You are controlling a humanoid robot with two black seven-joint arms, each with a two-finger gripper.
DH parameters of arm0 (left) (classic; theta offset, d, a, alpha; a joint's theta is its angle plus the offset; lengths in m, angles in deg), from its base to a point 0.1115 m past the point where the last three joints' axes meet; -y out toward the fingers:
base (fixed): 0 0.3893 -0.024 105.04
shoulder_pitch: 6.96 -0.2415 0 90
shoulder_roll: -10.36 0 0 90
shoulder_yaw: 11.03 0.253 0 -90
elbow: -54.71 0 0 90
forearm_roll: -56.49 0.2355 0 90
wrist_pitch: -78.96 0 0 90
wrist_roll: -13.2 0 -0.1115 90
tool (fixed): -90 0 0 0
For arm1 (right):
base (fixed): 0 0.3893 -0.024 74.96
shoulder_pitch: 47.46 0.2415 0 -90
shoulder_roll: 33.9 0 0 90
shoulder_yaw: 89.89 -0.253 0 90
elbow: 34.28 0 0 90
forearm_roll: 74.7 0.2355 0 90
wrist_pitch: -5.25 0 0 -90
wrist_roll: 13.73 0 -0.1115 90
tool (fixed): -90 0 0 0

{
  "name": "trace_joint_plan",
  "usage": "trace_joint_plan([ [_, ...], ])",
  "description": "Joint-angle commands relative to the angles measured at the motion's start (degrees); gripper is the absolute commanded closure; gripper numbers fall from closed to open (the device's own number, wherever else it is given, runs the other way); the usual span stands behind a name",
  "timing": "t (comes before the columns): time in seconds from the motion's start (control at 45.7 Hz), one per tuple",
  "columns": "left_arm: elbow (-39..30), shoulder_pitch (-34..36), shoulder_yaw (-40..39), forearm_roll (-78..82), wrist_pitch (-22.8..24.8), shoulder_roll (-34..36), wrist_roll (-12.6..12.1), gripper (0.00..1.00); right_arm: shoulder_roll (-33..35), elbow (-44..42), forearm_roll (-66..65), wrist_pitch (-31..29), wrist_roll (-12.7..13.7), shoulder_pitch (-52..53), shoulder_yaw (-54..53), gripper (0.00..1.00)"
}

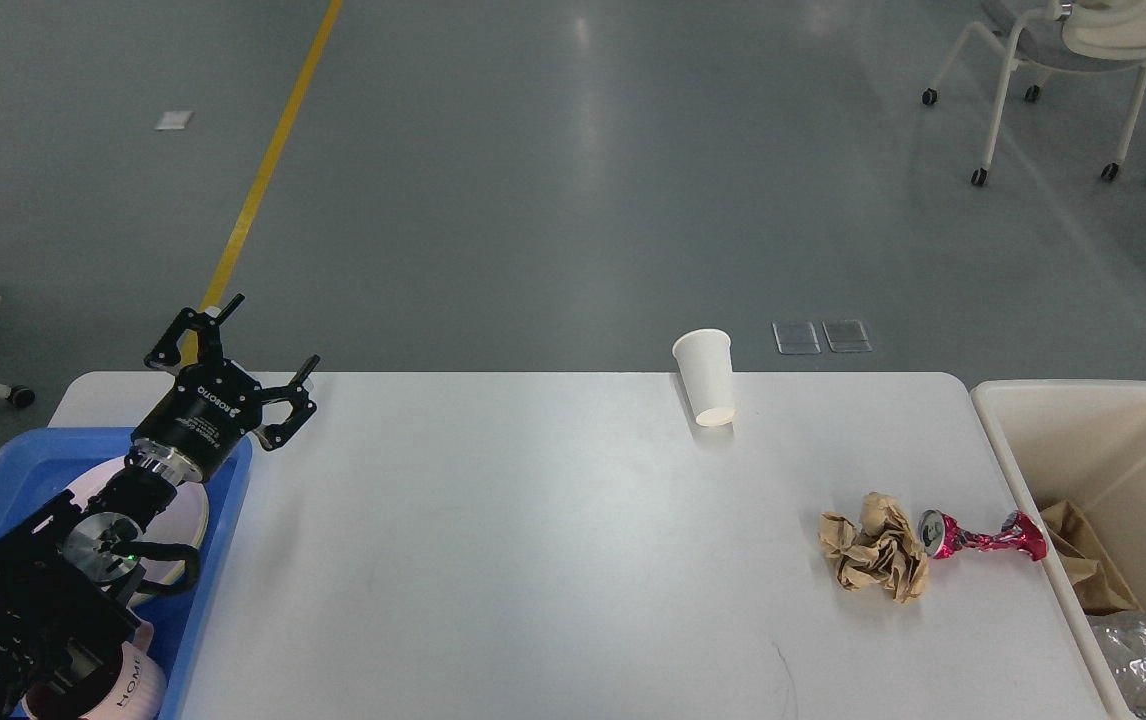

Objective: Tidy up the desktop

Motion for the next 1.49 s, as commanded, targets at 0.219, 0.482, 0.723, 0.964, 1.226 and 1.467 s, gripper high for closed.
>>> trace_joint_plan([
  [0.219,0.0,0.0,0.0,0.0,-0.01,0.0,0.02,0.0,-15.81,-21.39,26.5,3.24,2.81,-32.34,7.88,1.0],
  [0.482,0.0,0.0,0.0,0.0,-0.01,0.0,0.02,0.0,-15.29,-21.39,27.9,3.42,2.73,-32.34,7.97,0.0],
  [0.723,0.0,0.0,0.0,0.0,-0.01,0.0,0.02,0.0,-11.69,-15.43,27.73,2.28,0.97,-25.15,7.97,0.0],
  [0.964,0.0,0.0,0.0,0.0,-0.01,0.0,0.02,0.0,-1.76,1.97,16.4,-4.56,-7.64,7.0,18.41,0.0],
  [1.226,0.0,0.0,0.0,0.0,-0.01,0.0,0.02,0.0,-5.08,33.07,5.32,-21.26,-8.44,57.19,28.09,0.0],
  [1.467,0.0,0.0,0.0,0.0,-0.01,0.0,0.02,0.0,-15.72,52.34,5.49,-34.98,-8.26,77.6,25.38,0.0],
])
